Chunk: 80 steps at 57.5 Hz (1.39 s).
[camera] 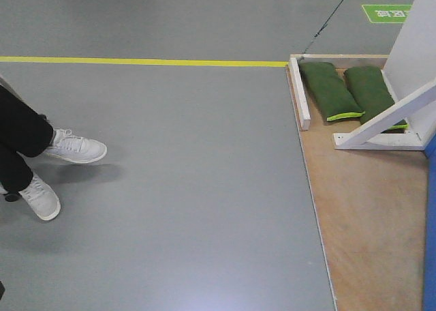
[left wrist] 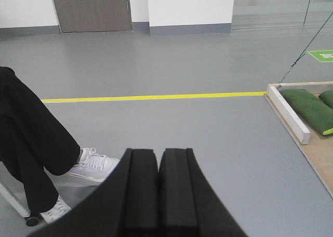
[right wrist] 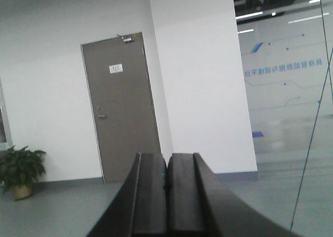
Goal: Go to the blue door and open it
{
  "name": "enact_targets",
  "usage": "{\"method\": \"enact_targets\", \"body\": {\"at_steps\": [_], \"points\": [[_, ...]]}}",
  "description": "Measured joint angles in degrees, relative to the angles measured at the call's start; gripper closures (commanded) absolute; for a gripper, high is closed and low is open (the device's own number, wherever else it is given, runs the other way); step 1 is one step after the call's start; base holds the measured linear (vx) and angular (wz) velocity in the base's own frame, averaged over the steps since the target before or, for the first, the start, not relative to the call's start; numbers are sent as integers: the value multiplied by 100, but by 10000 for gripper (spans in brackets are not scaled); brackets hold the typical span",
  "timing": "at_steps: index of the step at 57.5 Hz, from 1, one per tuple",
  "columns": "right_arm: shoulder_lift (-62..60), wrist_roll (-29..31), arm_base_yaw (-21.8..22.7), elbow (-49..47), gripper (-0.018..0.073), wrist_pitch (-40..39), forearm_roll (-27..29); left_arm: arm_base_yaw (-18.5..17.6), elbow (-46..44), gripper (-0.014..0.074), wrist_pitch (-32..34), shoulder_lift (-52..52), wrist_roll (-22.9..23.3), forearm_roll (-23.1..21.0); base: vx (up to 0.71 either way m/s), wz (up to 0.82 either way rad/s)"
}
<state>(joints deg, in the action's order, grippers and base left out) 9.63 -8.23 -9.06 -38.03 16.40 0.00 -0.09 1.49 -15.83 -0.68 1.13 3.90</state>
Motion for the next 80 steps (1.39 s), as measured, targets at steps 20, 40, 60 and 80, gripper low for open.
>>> {"method": "enact_targets", "body": {"at_steps": [20, 40, 60, 80], "points": [[1452, 0, 142, -1729, 547, -136, 74, 0, 0, 524, 0, 0, 0, 0, 0, 0], [1878, 0, 1554, -1753, 547, -199, 74, 0, 0, 524, 0, 0, 0, 0, 0, 0], [1924, 0, 4127, -1753, 547, -1370, 50, 0, 0, 524, 0, 0, 0, 0, 0, 0], [2520, 0, 5679, -1989, 547, -3072, 49, 0, 0, 524, 0, 0, 0, 0, 0, 0]]}}
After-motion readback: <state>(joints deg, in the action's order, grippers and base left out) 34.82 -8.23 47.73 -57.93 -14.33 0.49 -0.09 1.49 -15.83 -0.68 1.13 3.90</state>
